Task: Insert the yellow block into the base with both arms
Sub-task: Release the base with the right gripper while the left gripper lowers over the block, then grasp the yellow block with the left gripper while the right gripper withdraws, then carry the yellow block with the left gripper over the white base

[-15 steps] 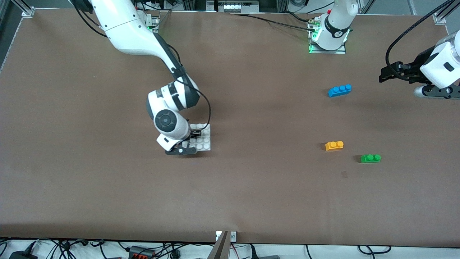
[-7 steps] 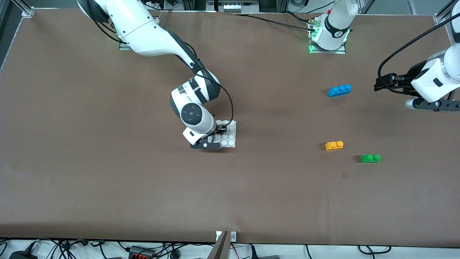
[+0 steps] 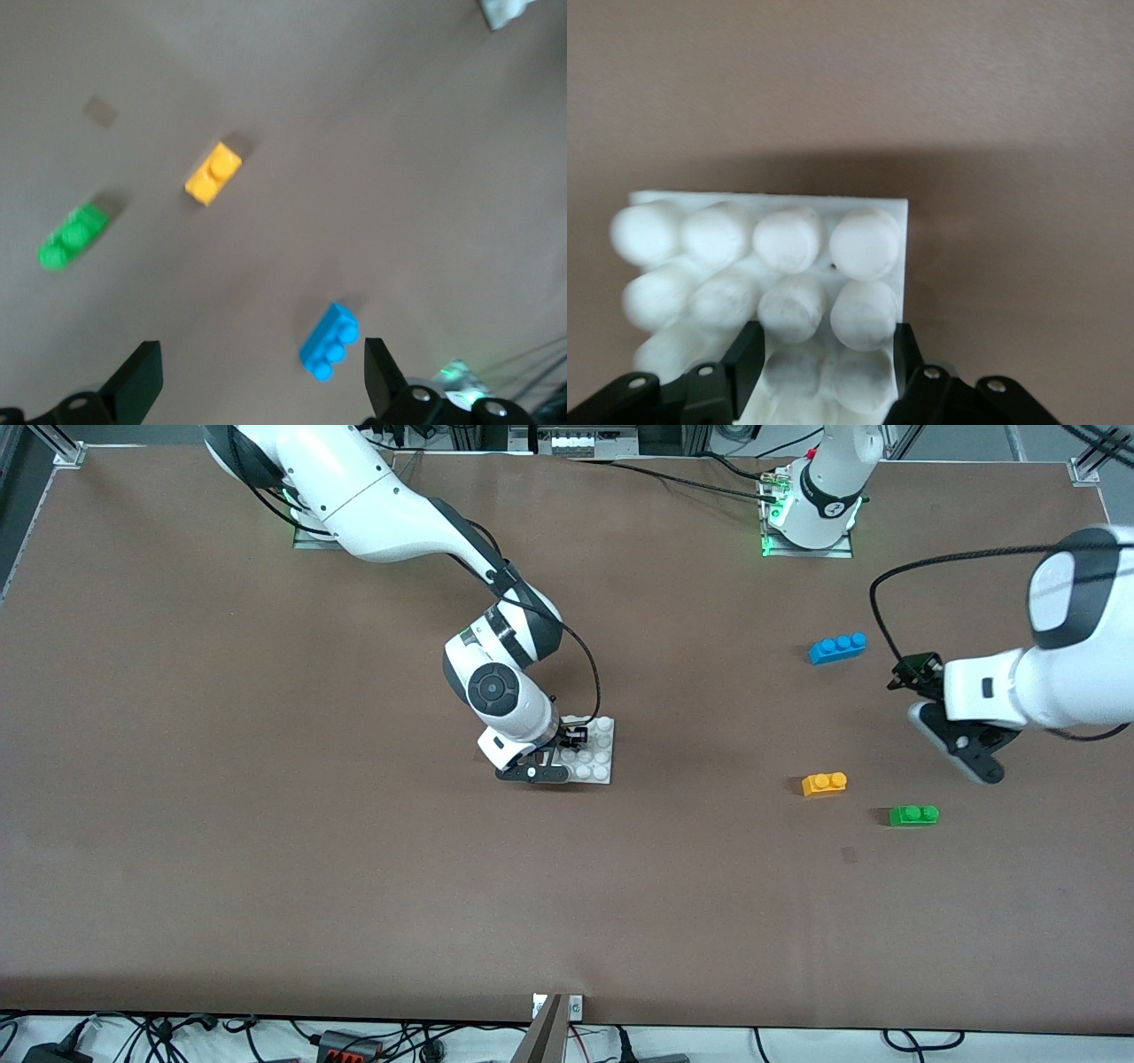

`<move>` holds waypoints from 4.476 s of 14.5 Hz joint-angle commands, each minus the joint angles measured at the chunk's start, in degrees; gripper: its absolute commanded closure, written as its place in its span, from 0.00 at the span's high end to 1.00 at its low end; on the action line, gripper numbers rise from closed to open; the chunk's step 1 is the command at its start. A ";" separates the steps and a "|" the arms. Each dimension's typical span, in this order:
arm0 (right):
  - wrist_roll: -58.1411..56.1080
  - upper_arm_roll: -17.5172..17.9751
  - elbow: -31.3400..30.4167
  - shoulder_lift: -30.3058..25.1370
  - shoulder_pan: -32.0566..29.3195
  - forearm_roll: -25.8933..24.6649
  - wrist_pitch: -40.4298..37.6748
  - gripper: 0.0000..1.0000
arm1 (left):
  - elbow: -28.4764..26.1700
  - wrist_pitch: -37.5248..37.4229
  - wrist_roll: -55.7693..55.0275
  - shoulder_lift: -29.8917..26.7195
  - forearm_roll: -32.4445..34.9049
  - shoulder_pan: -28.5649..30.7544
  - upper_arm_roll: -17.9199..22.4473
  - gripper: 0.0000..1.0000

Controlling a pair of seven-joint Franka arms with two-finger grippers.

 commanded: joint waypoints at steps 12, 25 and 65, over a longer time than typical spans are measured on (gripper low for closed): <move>-2.33 -6.63 3.45 -11.77 -1.86 -6.98 -19.38 1.00 | -31.10 46.51 24.28 -3.06 11.13 -4.21 -1.78 1.00; -36.60 -12.35 3.45 -32.33 -20.83 -8.40 -45.07 1.00 | -29.55 56.75 25.42 7.31 13.26 -1.75 -1.34 1.00; -45.41 -9.89 -14.30 -50.01 -37.46 -5.94 -42.44 1.00 | -24.80 47.02 22.28 7.93 12.48 -0.08 -7.66 0.07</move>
